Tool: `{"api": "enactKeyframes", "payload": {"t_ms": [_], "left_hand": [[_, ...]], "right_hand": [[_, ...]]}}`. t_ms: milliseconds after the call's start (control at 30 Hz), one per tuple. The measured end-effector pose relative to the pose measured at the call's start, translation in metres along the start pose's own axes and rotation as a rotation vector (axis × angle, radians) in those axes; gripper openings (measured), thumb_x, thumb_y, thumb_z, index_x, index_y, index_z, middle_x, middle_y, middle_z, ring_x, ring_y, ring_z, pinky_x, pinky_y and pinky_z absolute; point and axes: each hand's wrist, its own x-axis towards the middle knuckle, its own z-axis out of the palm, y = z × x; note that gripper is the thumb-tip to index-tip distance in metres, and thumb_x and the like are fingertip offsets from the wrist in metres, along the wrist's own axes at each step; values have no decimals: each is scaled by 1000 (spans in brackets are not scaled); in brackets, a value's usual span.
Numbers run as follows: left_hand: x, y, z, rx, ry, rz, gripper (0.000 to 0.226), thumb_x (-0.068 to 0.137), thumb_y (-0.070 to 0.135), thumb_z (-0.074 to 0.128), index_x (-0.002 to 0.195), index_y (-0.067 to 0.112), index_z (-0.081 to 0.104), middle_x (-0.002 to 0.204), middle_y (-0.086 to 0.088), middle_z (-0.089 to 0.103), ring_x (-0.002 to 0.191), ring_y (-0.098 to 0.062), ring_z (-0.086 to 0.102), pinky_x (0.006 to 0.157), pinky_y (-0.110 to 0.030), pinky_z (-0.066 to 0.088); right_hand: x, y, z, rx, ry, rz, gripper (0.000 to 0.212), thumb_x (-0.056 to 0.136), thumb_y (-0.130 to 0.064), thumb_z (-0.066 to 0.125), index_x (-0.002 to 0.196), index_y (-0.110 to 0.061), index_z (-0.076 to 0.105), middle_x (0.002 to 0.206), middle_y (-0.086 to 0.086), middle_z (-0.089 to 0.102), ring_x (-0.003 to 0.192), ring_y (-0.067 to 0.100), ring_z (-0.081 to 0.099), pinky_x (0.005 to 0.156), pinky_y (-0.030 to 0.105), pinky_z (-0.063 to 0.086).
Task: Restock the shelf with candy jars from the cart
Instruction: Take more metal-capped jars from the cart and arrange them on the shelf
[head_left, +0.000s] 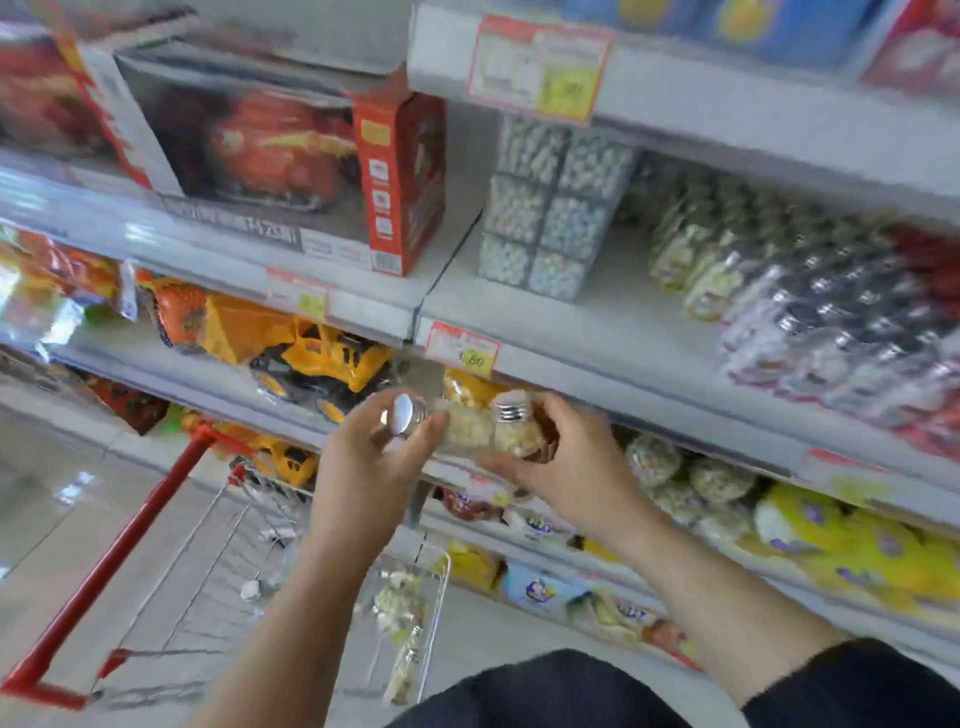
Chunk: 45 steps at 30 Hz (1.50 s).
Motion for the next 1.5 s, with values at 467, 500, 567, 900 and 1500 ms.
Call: {"api": "enactKeyframes", "payload": {"t_ms": [467,500,567,900,1500], "left_hand": [[59,86,63,-201,-224,61,48,78,56,72,108,19,70,96,-6,73,92,-18,72,88,-48,58],[63,88,63,-208,-242,51,58,73,63,71,110,19,69,100,-7,73,95,-19,72,90,-47,57],[71,90,61,-214,-279,40,61,73,64,71,112,18,68,102,-10,71,97,-21,71,92,-46,57],[85,93,28,-141,-353,87,73,68,69,69,120,18,65,95,0,75,92,-16,73,91,-47,56],[81,105,25,-231,-401,99,48,88,36,70,106,-7,59,88,-1,75,88,-11,73,89,-38,58]], "right_hand": [[35,-5,-125,-264,565,231,74,74,-50,81,128,-15,45,87,-10,51,75,15,53,70,37,48],[41,-2,-124,-295,600,261,74,74,-51,81,128,-14,45,87,-7,52,72,15,52,65,36,47],[51,3,-115,-340,652,320,76,75,-54,79,130,-14,45,87,-7,52,69,14,52,53,31,42],[72,29,-89,-472,719,458,73,82,-47,75,138,-15,40,101,6,63,77,21,56,47,25,28],[32,32,-49,-928,345,321,52,103,-54,22,145,-27,40,150,-9,45,138,24,35,107,47,30]]}}
